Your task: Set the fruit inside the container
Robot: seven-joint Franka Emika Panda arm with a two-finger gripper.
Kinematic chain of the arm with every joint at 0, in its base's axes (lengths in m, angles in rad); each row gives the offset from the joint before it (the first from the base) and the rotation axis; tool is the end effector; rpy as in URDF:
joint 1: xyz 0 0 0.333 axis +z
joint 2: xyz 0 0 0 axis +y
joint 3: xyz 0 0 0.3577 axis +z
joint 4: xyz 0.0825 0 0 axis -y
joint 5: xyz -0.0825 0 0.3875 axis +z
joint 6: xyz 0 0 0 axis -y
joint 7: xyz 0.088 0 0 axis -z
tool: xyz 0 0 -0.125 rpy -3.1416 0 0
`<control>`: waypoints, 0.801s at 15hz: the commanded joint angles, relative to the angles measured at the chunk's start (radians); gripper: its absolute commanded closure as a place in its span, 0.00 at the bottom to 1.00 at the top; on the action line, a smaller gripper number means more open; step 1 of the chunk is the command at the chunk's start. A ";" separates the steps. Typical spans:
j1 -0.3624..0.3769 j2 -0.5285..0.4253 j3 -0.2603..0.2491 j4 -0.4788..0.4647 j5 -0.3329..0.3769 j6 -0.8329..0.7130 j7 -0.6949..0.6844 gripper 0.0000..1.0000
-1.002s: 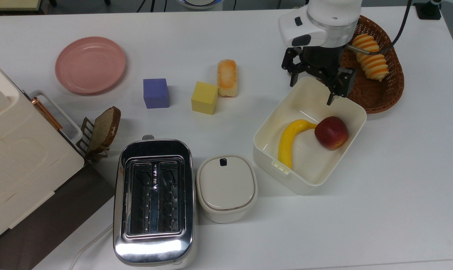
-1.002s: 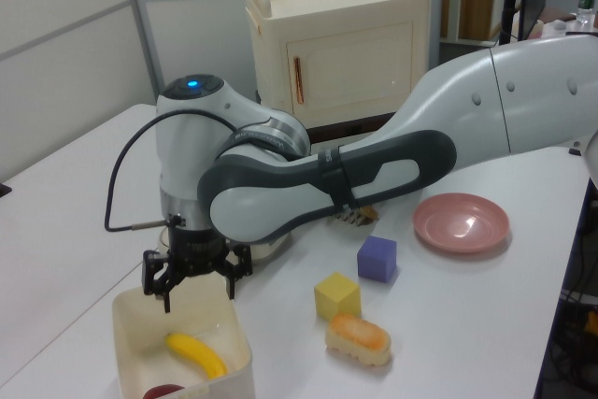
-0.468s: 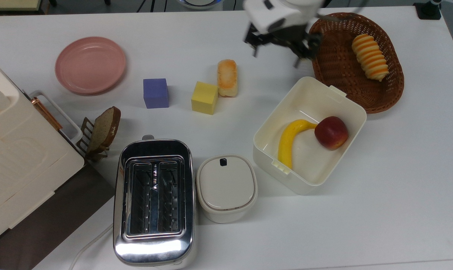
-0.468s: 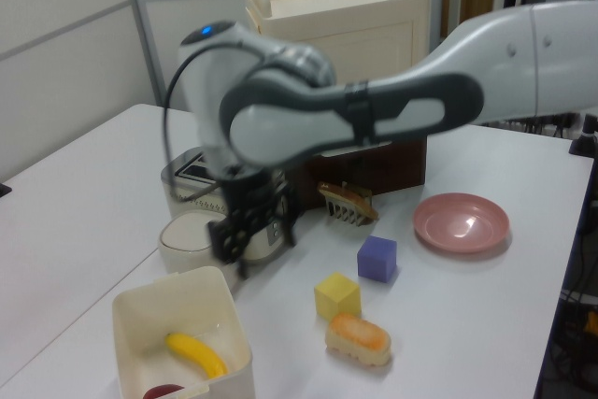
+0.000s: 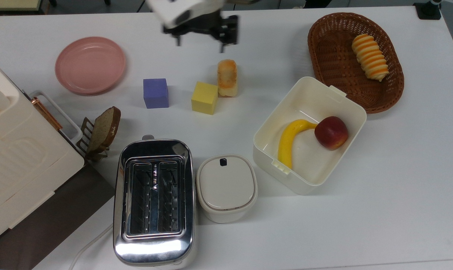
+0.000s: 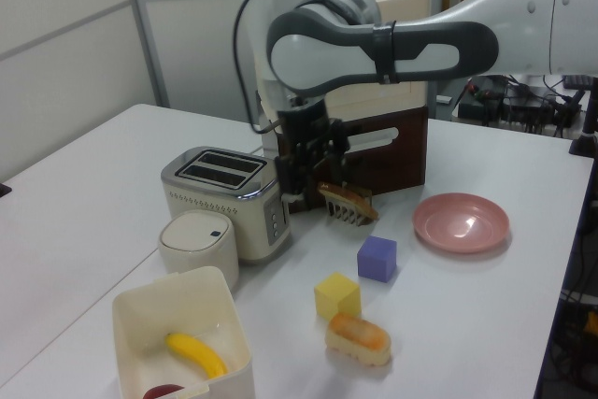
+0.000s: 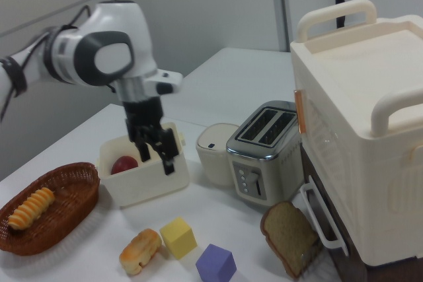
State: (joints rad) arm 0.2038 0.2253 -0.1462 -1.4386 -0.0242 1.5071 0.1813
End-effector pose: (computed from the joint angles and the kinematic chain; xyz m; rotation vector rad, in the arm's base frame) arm 0.6192 0.0427 0.5736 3.0527 -0.1868 -0.2245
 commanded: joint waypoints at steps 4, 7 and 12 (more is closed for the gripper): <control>-0.093 -0.041 0.000 -0.036 -0.013 0.007 -0.077 0.00; -0.104 -0.046 0.000 -0.033 -0.010 0.007 -0.074 0.00; -0.100 -0.060 0.005 -0.034 -0.008 0.008 -0.057 0.00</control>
